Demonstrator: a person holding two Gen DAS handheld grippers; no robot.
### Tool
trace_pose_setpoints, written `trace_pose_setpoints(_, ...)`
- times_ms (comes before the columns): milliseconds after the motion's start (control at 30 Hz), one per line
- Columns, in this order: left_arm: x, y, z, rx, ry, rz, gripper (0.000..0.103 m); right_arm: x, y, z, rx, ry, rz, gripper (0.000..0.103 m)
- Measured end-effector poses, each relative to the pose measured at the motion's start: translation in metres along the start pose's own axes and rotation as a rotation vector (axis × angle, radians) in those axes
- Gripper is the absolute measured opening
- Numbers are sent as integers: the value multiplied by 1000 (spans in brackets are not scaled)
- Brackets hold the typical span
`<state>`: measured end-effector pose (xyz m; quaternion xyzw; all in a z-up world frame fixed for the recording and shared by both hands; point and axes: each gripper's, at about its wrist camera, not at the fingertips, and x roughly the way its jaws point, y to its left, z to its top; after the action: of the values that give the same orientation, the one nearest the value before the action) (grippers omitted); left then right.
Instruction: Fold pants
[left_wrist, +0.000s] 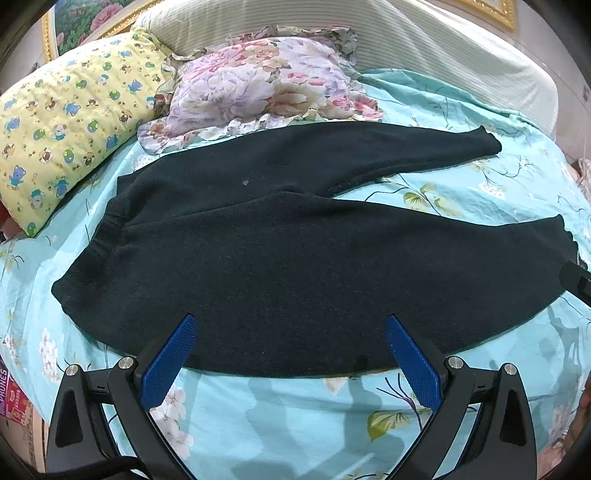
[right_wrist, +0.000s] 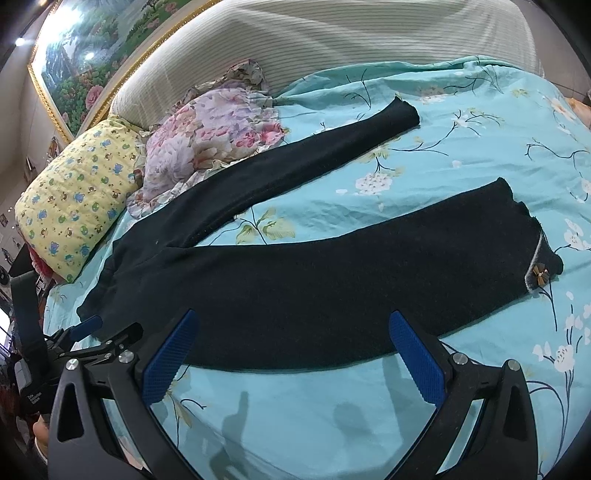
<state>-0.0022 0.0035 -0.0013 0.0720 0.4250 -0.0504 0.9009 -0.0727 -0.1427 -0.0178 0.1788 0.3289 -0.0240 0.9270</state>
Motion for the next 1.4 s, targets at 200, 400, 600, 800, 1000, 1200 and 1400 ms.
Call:
trace_pose_setpoints(200,1,1,-1,-9,2,-3,102,2,-2,0,3,8,0,103)
trace_pose_setpoints(400,2,2,-1,-9,5,-6,102,5,-2,-2,0,14,-1,103)
trace_pose_setpoints(600,3,2,-1,-14,6,-10,102,7,-2,-3,4,21,-3,103)
trace_pose_setpoints(800,2,0,0,-18,4,-20,102,7,-1,-3,6,22,-4,103)
trace_pose_setpoints(1000,2,0,1,-18,4,-23,102,7,-1,-3,7,22,-3,103)
trace_pose_setpoints(1200,3,-2,2,-17,5,-25,102,7,-1,-3,7,22,-3,103)
trace_pose_setpoints(1400,3,-3,2,-18,5,-24,102,7,-2,-3,7,24,-4,103)
